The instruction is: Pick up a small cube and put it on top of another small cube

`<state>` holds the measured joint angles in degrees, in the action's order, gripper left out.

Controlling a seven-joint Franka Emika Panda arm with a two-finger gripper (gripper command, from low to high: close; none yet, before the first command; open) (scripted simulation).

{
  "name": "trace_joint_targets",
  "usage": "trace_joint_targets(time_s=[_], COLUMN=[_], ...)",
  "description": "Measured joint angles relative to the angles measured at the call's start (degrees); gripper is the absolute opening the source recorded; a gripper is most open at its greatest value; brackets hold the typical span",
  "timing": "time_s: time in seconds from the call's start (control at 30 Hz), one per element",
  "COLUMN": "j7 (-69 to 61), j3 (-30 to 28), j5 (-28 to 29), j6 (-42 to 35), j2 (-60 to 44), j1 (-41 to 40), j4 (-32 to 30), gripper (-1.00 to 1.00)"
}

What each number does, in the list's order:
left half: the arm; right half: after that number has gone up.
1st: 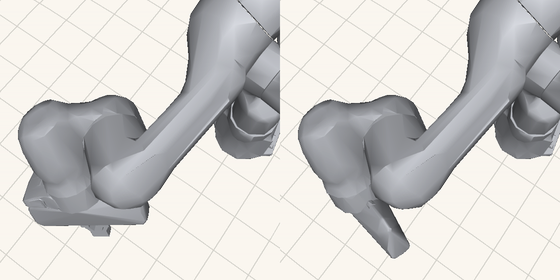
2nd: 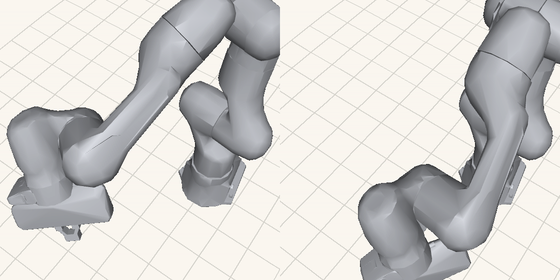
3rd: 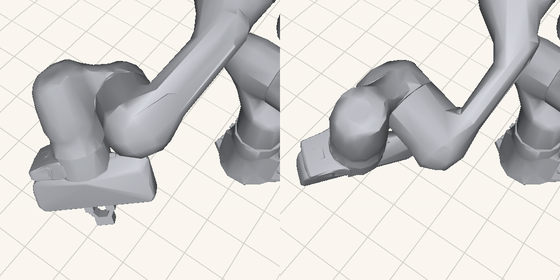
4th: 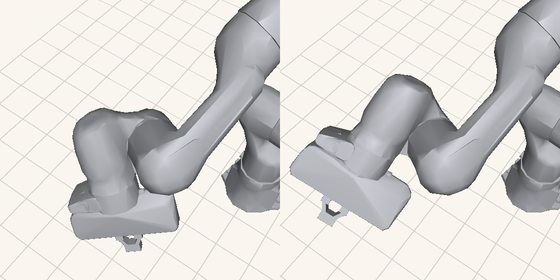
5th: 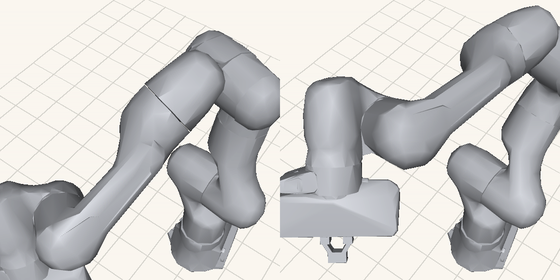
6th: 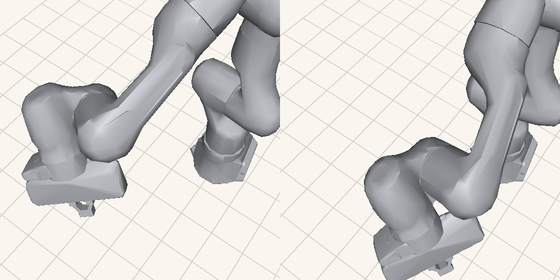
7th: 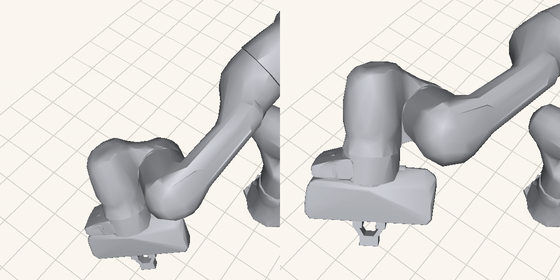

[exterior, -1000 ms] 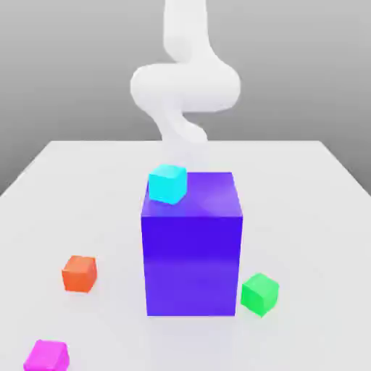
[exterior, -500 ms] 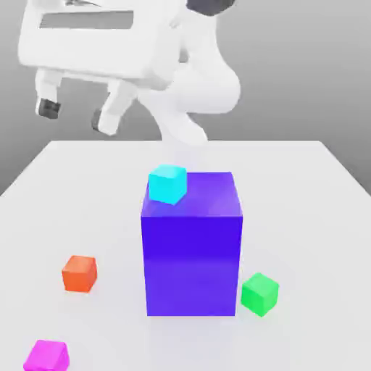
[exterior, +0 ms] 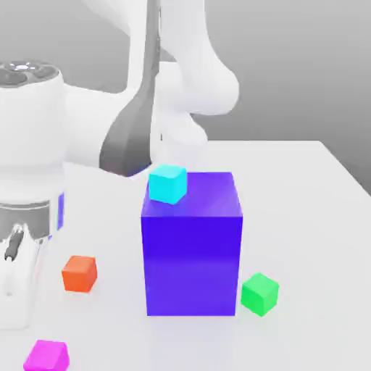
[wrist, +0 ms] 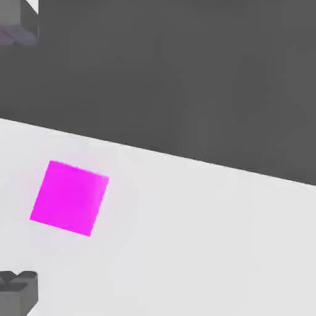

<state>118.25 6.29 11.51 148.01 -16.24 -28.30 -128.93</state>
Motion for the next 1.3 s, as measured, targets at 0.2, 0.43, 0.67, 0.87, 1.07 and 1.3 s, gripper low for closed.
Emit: trace_joint_targets(time_s=[0.2, 0.43, 0.67, 0.87, 1.07, 1.3], j7=[4.1, 4.7, 2.2, -8.8, -20.8, -30.8], j3=[-0.3, -1.1, 0.1, 9.9, 20.4, 30.0], j5=[-5.2, -4.7, -6.9, -13.3, -20.9, -28.2], j6=[6.4, 9.5, 3.3, -0.6, -3.9, -6.0], j2=[-10.4, -14.2, -7.2, -0.7, 6.2, 13.3], j1=[-1.6, -1.0, -3.3, -2.7, 0.9, 11.3], j4=[1.1, 1.9, 0.0, -2.6, -5.5, -10.5], gripper=[0.0, -1.0, -1.0, -1.0, -1.0, -1.0])
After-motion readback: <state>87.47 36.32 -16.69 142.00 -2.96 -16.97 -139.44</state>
